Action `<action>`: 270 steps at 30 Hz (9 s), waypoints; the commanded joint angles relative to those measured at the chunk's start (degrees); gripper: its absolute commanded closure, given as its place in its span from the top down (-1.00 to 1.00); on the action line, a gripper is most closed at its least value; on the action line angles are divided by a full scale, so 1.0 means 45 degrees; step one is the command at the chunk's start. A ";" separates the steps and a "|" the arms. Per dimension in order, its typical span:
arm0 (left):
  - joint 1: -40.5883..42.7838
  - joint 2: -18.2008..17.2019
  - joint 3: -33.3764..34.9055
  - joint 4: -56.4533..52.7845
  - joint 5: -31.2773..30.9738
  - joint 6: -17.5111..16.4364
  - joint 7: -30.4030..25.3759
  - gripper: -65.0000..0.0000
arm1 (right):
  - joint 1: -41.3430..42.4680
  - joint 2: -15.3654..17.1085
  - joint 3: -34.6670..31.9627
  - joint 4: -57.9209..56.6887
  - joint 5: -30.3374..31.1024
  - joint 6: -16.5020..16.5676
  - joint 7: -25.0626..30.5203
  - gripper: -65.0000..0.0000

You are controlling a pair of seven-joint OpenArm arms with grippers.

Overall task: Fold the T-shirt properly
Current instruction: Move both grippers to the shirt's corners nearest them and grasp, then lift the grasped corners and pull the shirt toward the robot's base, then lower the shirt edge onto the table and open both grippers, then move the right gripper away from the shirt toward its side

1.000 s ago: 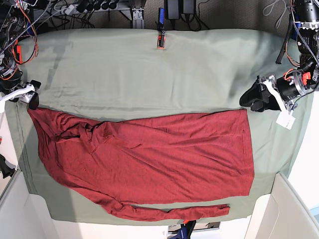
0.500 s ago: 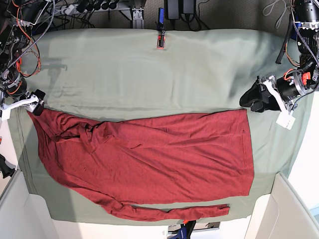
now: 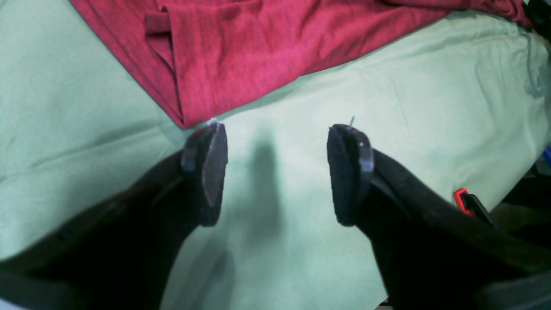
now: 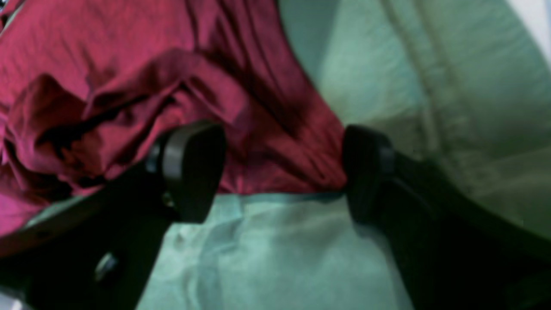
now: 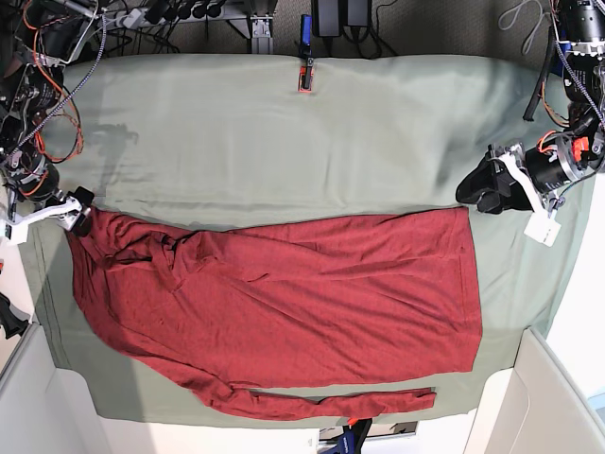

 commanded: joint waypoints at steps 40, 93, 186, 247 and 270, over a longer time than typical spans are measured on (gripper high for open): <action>-0.0214 0.0631 -0.0811 0.0165 0.0296 -0.0115 -0.0777 0.20 | 0.1263 -0.0631 -0.1039 -0.1273 -0.0568 0.0083 0.0418 0.31; -0.3526 0.3245 -0.0675 -0.4663 0.5382 0.0884 -0.2186 -1.00 | 0.1263 -0.0622 -0.1054 -0.1273 -0.0602 0.1821 0.0763 -1.00; 0.5309 -0.0675 -0.3157 0.2215 0.5673 -0.0115 -0.2385 -1.00 | -0.6499 0.4410 0.0427 0.3201 0.3245 0.3963 -0.0835 -1.00; 0.4197 -0.1418 -0.3099 0.2336 0.3444 -0.0115 -0.1909 -0.06 | -0.3366 0.4401 0.0593 0.4158 0.3517 0.3653 -0.1073 0.38; 0.3696 -0.1705 -0.3094 0.2511 0.3036 -0.0115 -0.2244 -0.07 | 0.5139 0.1933 -0.4726 -0.3429 -0.0398 0.2443 0.0374 0.38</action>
